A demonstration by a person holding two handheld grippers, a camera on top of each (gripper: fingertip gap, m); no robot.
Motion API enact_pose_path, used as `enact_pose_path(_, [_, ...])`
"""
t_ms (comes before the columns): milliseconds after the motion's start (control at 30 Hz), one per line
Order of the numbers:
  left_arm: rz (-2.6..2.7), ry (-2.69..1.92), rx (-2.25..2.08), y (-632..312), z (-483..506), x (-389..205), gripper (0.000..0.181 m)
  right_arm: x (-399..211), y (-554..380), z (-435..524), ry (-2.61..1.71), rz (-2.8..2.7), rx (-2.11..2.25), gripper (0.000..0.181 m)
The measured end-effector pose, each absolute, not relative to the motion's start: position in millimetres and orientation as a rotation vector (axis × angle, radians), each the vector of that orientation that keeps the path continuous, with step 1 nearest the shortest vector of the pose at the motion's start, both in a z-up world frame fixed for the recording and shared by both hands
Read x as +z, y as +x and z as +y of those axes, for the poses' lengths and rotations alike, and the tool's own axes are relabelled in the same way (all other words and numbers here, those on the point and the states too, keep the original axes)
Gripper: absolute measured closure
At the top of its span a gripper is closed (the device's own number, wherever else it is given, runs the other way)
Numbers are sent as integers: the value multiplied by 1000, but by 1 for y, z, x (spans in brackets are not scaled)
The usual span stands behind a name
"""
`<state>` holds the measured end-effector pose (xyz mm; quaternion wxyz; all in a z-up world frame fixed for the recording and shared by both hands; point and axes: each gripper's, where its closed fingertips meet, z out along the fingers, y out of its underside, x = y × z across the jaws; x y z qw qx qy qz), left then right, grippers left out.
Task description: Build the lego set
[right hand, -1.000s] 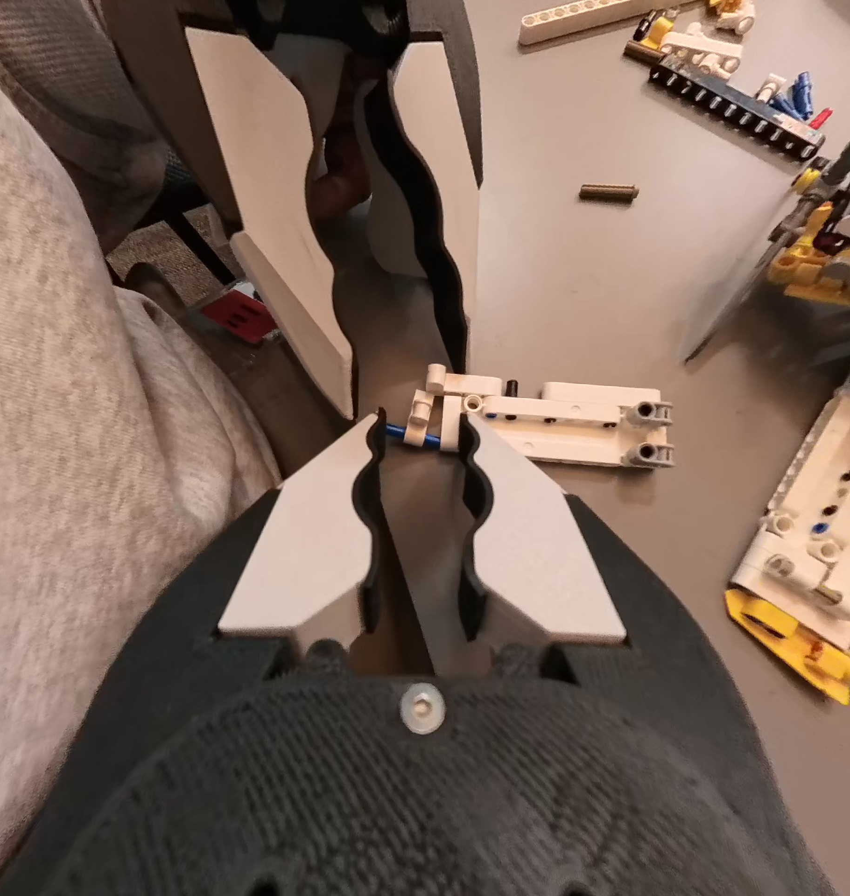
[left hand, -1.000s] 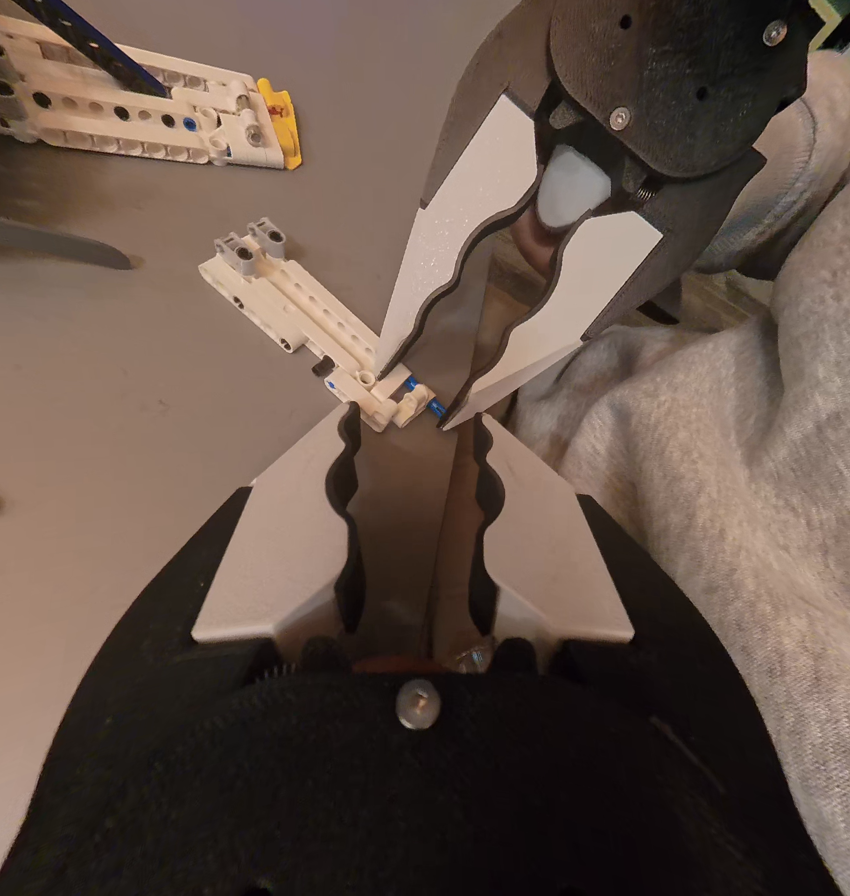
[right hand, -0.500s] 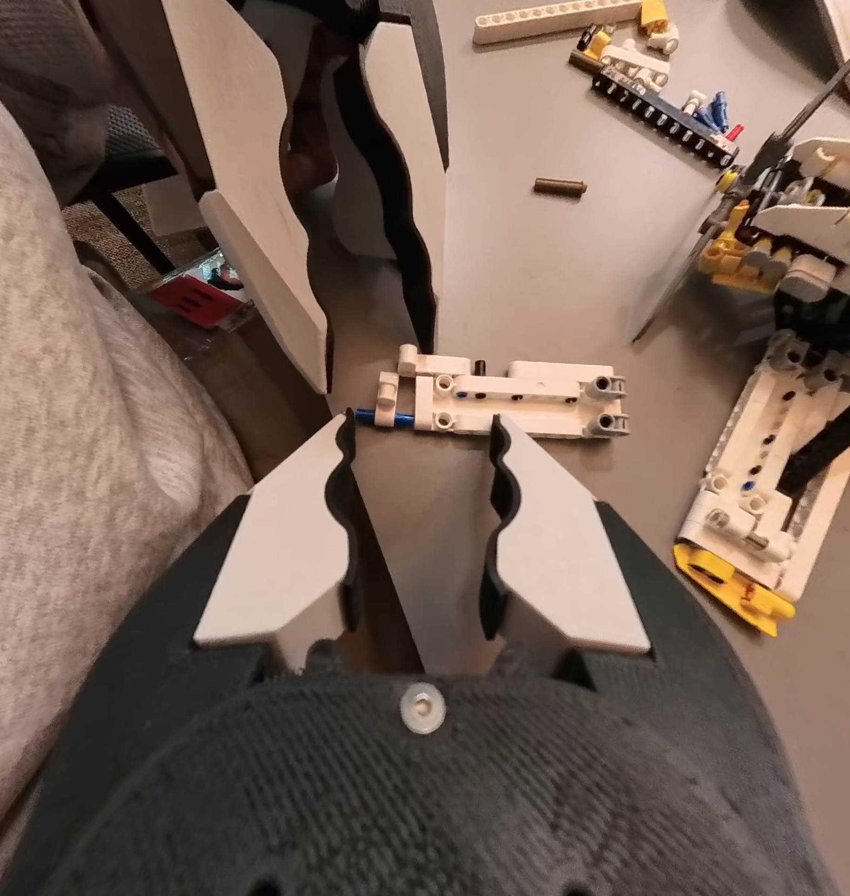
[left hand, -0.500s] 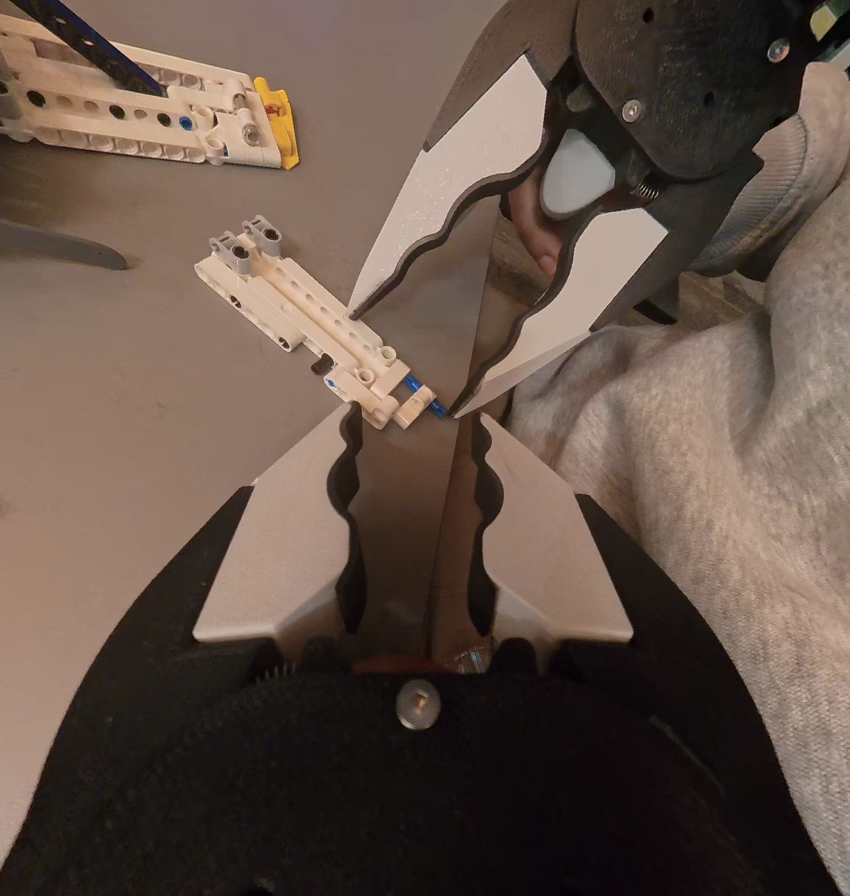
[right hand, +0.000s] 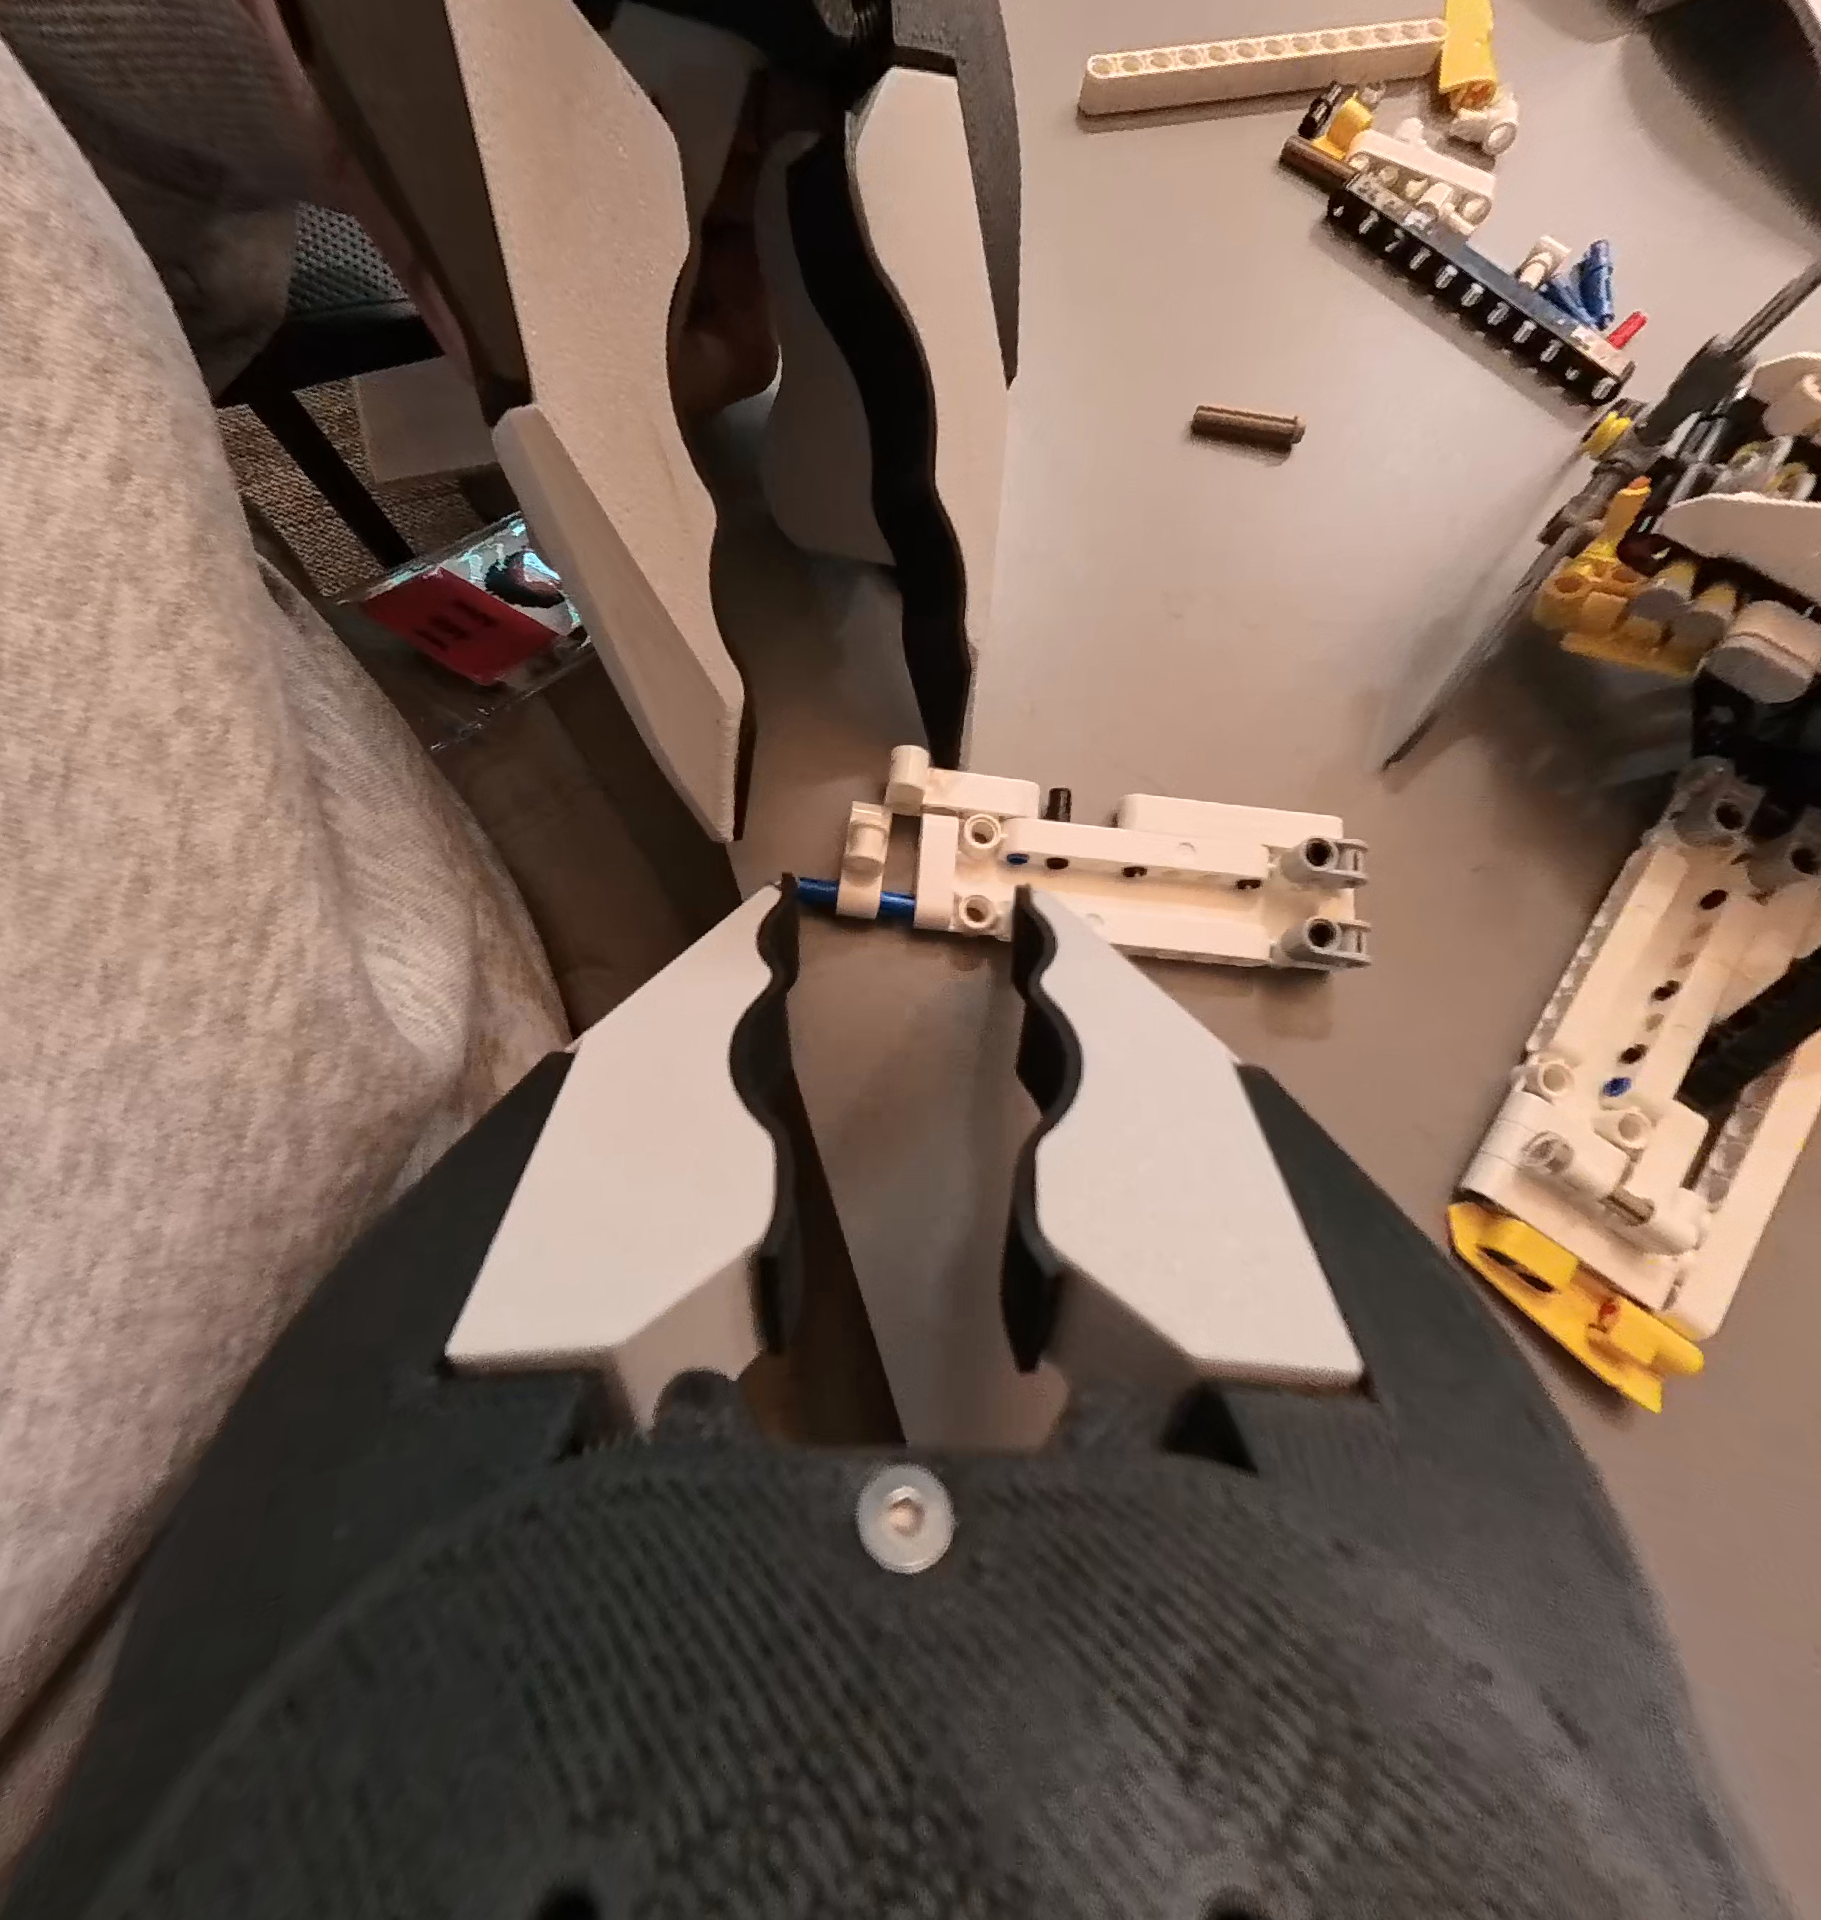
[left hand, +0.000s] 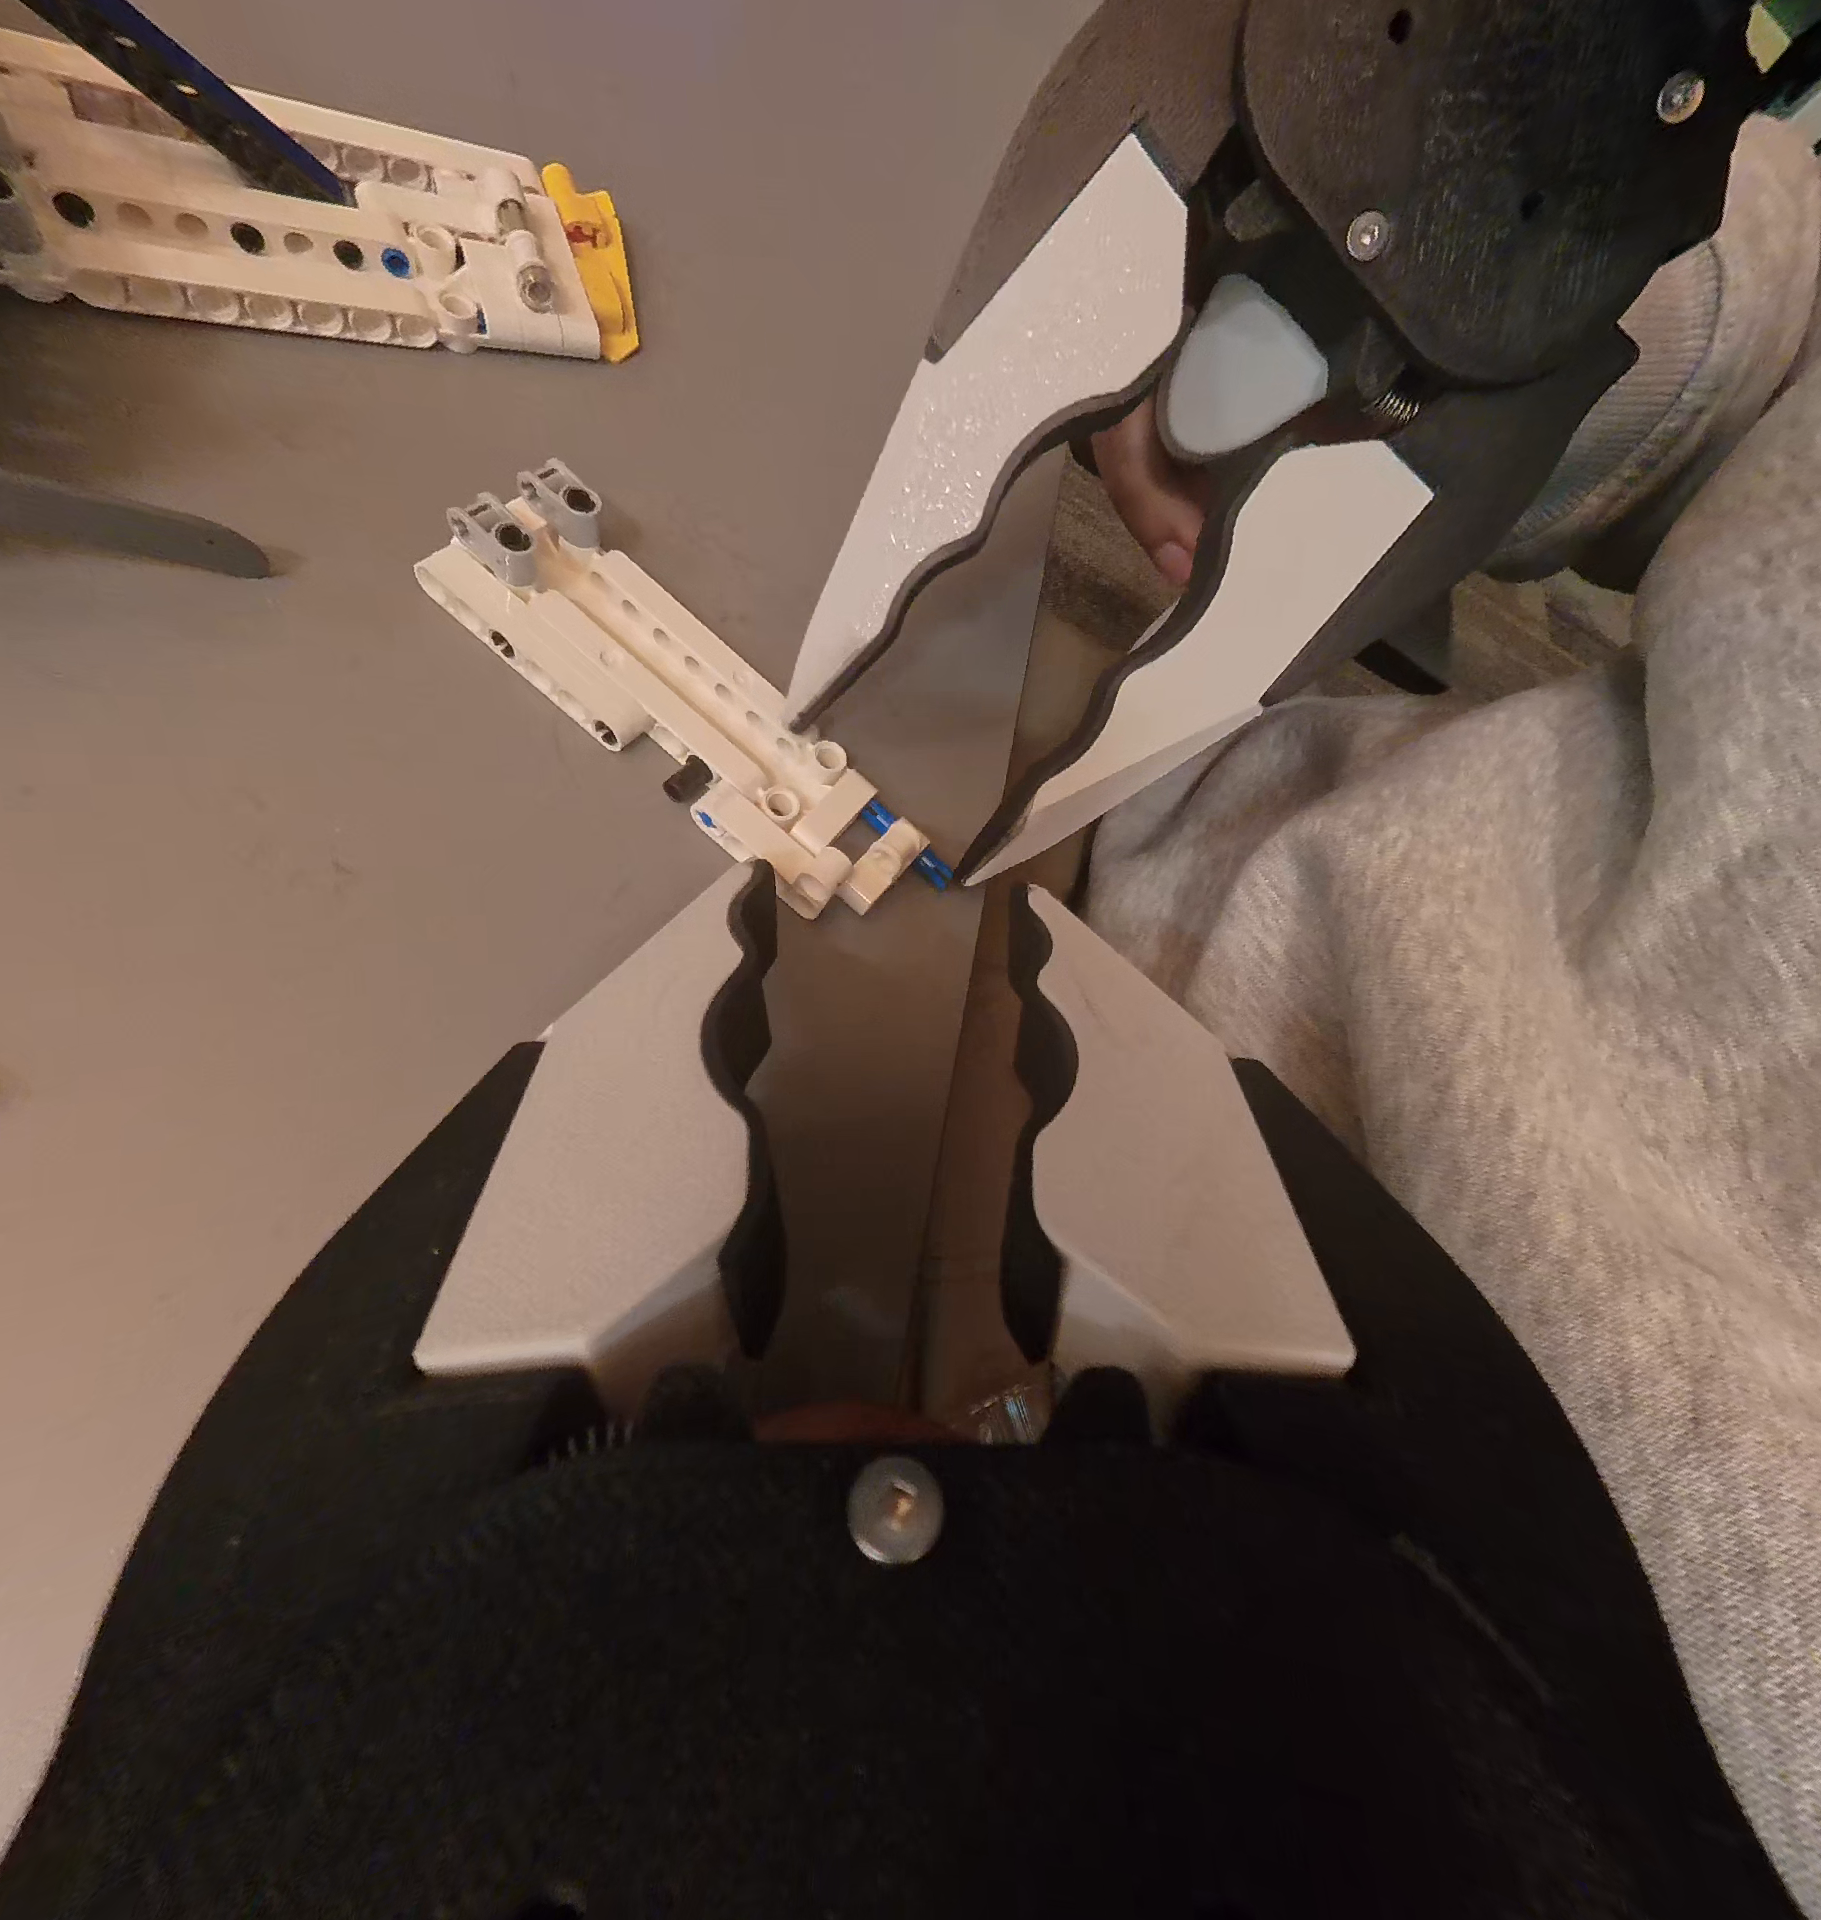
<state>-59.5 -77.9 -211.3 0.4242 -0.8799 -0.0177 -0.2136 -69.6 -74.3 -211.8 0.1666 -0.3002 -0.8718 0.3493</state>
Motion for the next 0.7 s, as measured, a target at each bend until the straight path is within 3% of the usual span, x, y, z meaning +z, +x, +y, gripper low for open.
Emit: enact_pose_path(700, [-43,-2205,-530,-59,-78,-212,140,-205,-65,-76,-860,-2463,980,148])
